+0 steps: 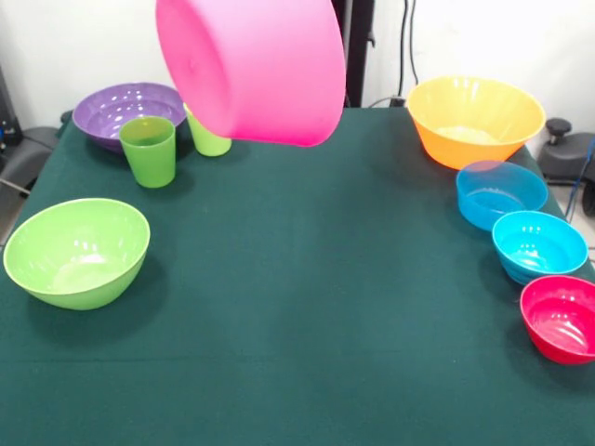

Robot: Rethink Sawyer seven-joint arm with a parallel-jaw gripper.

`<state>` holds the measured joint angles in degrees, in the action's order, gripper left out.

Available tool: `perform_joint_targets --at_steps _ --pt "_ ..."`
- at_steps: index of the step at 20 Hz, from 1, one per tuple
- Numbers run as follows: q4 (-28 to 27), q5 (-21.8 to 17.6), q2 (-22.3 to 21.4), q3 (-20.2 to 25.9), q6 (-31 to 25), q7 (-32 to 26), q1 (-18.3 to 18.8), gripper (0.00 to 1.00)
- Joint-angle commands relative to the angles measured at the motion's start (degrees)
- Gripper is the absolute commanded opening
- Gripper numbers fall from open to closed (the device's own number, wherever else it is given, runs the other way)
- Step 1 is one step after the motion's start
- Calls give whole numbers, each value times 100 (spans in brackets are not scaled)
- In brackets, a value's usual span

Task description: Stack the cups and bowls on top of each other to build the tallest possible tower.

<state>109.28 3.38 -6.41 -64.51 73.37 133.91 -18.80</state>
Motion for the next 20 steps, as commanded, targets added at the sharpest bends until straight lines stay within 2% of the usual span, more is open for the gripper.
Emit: perform_joint_targets --at_steps 1,12,20 --pt "361 942 919 206 545 -1278 -143 0" --pt "346 1765 1777 -78 848 -1080 -212 0" --pt "481 2969 2558 170 1363 -1036 -235 0"
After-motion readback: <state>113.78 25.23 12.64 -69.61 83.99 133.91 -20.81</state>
